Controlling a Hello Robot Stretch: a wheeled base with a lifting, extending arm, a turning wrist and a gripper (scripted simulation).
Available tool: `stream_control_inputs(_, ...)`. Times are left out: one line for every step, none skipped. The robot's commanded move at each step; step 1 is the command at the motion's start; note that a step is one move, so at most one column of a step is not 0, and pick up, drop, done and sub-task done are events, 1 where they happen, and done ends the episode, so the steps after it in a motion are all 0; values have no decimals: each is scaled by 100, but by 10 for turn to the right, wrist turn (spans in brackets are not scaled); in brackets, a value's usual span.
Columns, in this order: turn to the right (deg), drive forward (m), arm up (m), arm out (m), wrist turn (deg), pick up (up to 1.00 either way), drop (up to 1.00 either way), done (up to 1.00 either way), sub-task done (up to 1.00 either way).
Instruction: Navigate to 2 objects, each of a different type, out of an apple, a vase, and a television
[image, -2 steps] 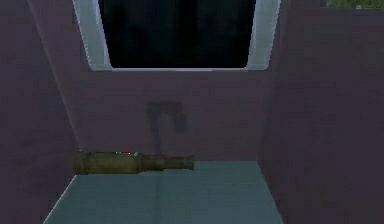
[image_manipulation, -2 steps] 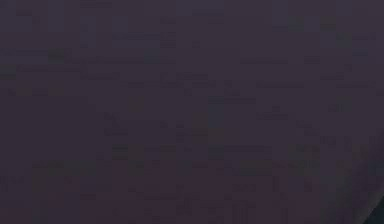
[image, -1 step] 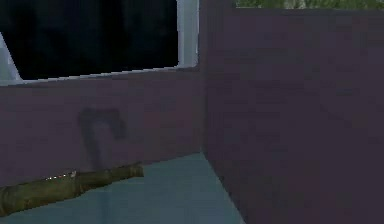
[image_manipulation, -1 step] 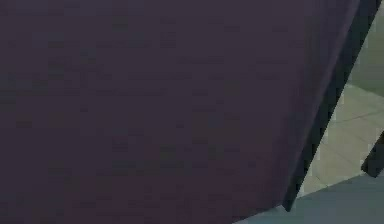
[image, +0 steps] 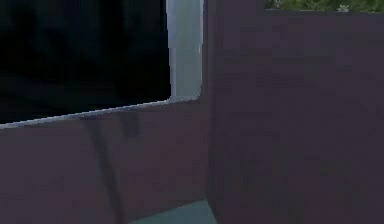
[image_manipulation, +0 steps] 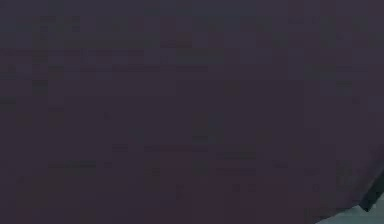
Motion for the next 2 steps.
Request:
stream_control_inputs(-330, 0, 0, 0, 0, 0, 0, 0, 0)
stream_control_inputs(0, 0, 0, 0, 0, 0, 0, 100, 0)
